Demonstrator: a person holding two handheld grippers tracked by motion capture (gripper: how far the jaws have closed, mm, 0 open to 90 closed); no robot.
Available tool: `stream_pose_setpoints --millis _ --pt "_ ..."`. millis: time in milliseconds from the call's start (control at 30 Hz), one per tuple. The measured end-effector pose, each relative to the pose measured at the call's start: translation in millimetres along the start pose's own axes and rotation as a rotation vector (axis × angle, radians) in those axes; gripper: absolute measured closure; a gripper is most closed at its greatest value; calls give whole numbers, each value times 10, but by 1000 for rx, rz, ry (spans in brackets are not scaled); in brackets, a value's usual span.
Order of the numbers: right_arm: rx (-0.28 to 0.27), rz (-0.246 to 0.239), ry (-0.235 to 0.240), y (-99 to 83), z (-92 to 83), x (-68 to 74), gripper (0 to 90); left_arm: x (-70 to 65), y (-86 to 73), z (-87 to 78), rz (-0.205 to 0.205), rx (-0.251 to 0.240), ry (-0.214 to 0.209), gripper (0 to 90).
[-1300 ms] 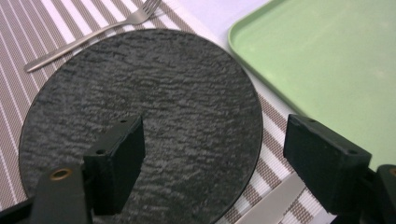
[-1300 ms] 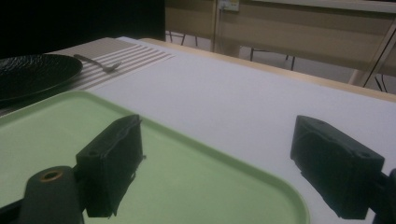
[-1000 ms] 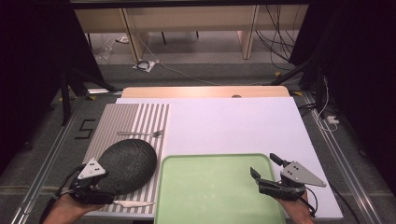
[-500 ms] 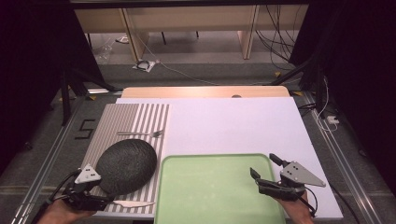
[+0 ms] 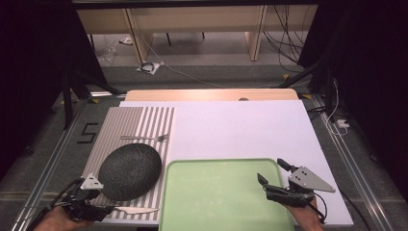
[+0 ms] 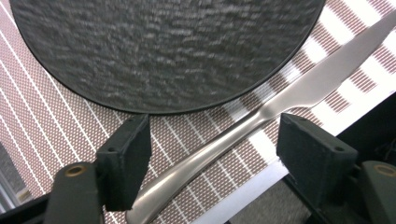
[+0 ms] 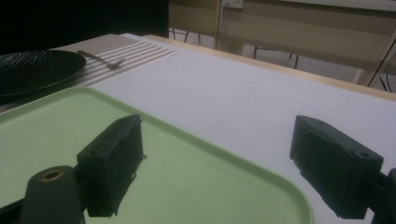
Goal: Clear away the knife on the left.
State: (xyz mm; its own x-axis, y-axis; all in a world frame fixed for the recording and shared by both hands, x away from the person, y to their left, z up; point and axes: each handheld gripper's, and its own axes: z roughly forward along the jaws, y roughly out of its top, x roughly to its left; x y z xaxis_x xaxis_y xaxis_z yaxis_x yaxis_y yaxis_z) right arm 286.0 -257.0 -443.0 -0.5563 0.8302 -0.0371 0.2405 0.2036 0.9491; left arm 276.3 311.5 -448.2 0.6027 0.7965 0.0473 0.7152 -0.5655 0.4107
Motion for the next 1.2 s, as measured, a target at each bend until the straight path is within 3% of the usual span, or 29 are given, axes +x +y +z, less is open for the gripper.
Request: stream_pose_setpoints --millis 167,733,933,1067,1200 --pt "3 -3 3 -3 6 5 182 7 -8 56 22 53 -14 288" --pt "14 -12 12 -9 20 13 188 -1 78 215 85 144 -51 376" --pt "20 -17 12 -11 22 15 192 -29 132 231 126 194 -66 445" --pt "26 -23 16 -12 25 23 192 -30 178 243 114 225 -67 474" --pt "25 -28 18 -15 29 22 194 -56 195 241 143 235 -70 521"
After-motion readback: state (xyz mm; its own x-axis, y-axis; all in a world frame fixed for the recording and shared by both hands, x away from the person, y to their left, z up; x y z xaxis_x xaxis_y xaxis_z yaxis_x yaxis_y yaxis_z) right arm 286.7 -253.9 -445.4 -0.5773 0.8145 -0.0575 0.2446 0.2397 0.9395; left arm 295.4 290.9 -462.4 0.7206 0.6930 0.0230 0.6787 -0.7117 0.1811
